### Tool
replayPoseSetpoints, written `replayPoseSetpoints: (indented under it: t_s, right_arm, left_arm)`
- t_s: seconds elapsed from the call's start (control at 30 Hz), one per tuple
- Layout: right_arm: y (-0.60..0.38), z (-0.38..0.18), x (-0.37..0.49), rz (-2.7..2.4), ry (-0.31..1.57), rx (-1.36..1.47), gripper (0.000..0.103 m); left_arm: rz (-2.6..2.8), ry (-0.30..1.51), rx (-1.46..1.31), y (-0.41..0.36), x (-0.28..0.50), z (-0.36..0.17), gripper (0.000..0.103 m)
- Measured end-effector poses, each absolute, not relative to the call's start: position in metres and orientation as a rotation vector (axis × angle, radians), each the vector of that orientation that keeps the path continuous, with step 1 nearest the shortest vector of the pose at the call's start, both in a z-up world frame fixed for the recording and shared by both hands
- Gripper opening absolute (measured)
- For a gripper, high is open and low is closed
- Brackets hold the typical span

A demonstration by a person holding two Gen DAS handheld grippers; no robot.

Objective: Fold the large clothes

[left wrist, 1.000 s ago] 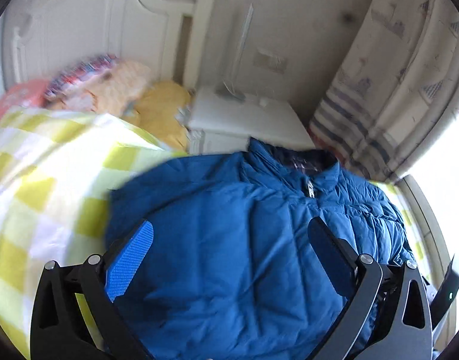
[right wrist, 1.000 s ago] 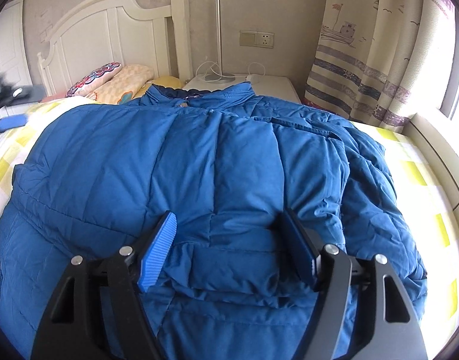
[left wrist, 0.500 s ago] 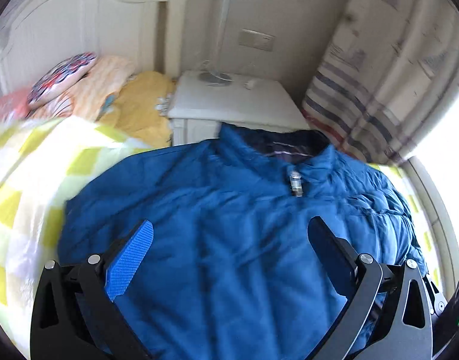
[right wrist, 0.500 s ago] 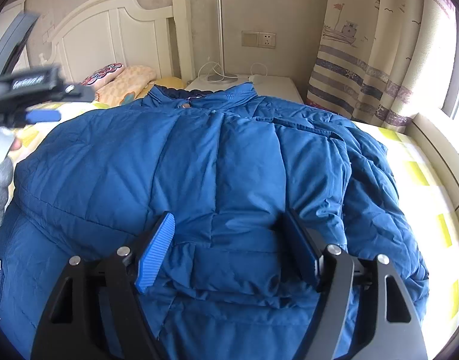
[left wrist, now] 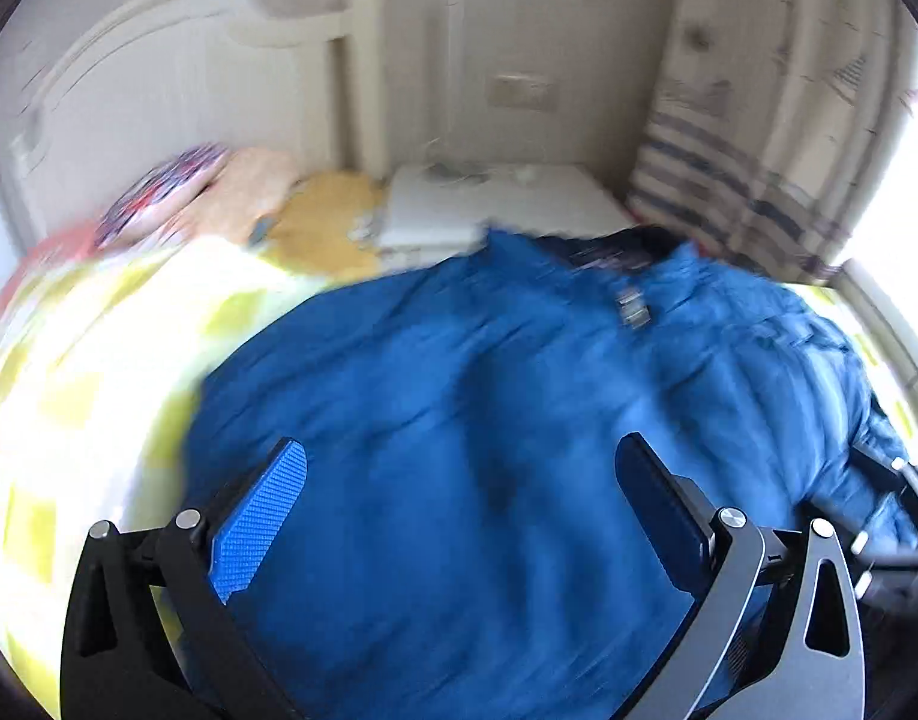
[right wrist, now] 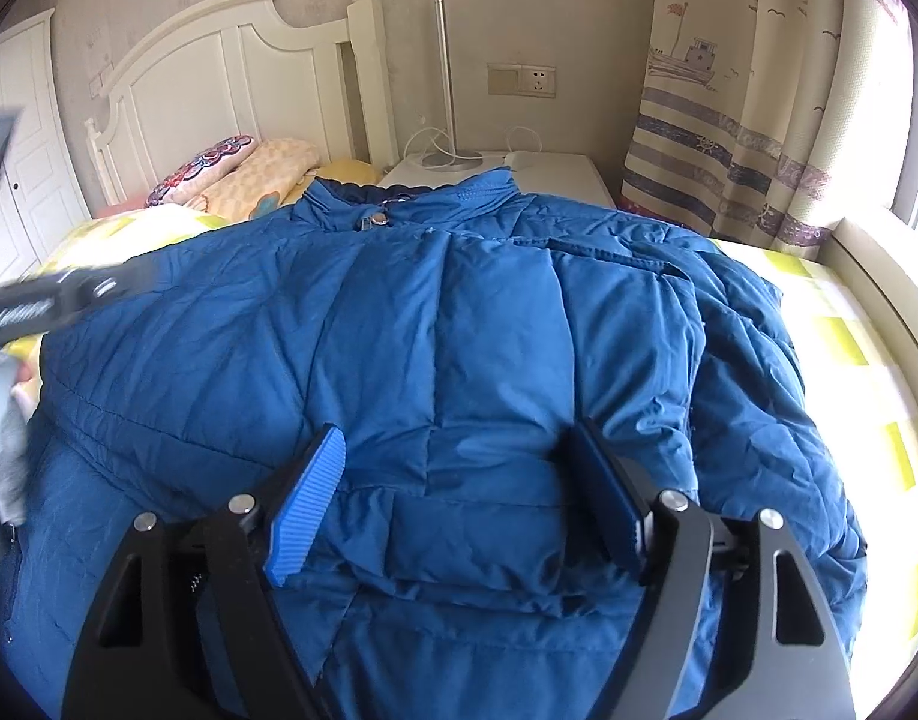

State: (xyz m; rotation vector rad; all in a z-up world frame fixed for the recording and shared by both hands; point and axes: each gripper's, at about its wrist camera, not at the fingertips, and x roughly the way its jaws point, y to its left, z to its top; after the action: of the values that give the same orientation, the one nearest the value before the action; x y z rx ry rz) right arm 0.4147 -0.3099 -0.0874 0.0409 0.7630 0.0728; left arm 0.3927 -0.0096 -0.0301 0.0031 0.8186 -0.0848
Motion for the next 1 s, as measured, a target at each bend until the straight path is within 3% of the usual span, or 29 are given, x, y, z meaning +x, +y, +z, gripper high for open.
replayPoseSetpoints:
  t_s: [0.13,0.3,0.53,0.77,0.87,1.0]
  right_arm:
    - [-0.310,-0.087,0.415,0.071,0.764,0.038,0.077]
    - [-0.311,-0.084,0.411,0.068,0.745,0.039,0.076]
    - [-0.350,-0.051,0.366,-0.061,0.417,0.241,0.076]
    - [-0.321,-0.028,0.433,-0.015,0.579,0.088,0.076]
    - [-0.316,-0.067,0.481,-0.074,0.805,0.013,0.078]
    - [-0.316,-0.083,0.482,-0.061,0.812,0.016,0.082]
  left_arm:
    - [-0.106,0.872,-0.007,0.016,0.382,-0.064,0.099]
    - [-0.094,0.865,0.037,0.010,0.383,-0.069,0.099]
    - [-0.110,0.854,-0.002,0.013,0.380,-0.068,0.099]
    - [-0.110,0.852,-0.006,0.015,0.378,-0.068,0.099]
    - [-0.113,0.848,-0.012,0.014,0.377,-0.068,0.099]
    - [-0.112,0.848,-0.014,0.014,0.376,-0.069,0.099]
